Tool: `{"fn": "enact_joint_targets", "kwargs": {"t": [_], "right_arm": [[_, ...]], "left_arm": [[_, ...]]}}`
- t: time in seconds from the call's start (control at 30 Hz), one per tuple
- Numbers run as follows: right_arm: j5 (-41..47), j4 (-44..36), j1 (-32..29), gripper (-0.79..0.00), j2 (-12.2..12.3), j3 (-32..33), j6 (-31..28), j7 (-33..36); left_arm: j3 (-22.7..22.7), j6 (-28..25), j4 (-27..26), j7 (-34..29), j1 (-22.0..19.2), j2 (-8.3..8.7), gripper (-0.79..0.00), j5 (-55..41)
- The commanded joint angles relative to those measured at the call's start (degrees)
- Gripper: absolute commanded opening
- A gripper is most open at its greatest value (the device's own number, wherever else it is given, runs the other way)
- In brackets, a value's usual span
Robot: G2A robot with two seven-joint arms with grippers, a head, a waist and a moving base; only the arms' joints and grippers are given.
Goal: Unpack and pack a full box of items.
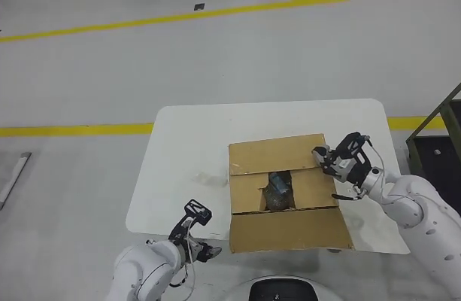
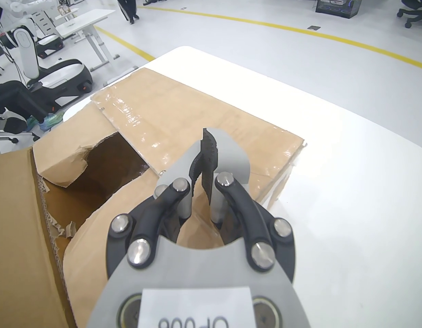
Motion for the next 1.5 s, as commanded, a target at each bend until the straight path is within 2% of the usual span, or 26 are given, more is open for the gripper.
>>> {"fn": "enact_joint_targets", "kwargs": {"t": [0.0, 0.27, 0.47, 0.63, 0.87, 1.03, 1.3, 1.47], "right_arm": [[-0.06, -0.14, -0.04, -0.785, 0.01, -0.03, -0.01, 0.14], [0.06, -0.71, -0.47, -0.785, 0.11, 0.33, 0.05, 0.11], [1.30, -2.10, -0.91, -0.785, 0.20, 1.18, 0.41, -0.21], [1.42, -4.97, -0.71, -0.785, 0.36, 3.54, 2.99, -2.11], [-3.57, -10.59, -1.02, -0.785, 0.59, 6.00, 6.56, -5.48], [-11.29, -12.59, -2.31, -0.785, 0.17, 1.43, 8.39, -7.48], [-26.25, -8.50, -1.40, -0.785, -1.55, -10.01, 17.27, -10.70], [-27.92, -5.05, 0.71, -0.785, -2.46, -13.58, 18.13, -10.49]], "left_arm": [[2.10, 0.27, 0.65, 1.73, -0.78, -0.08, 0.000, -0.27], [7.57, 2.41, 3.11, 6.10, -6.70, -0.75, 0.000, -2.64], [9.11, 8.58, 4.50, 12.03, -11.03, -1.53, 0.000, -5.91], [10.32, 14.02, 7.17, 16.10, -14.23, -2.19, 0.000, -7.26], [13.55, 20.62, 12.30, 18.19, -18.96, -3.06, 0.000, -3.60], [15.59, 22.56, 15.41, 17.43, -20.71, -3.41, 0.000, -0.02], [15.80, 24.43, 17.18, 18.29, -20.66, -3.62, 0.000, 3.13], [14.96, 24.35, 15.84, 18.49, -20.53, -3.65, 0.000, 3.27]]}}
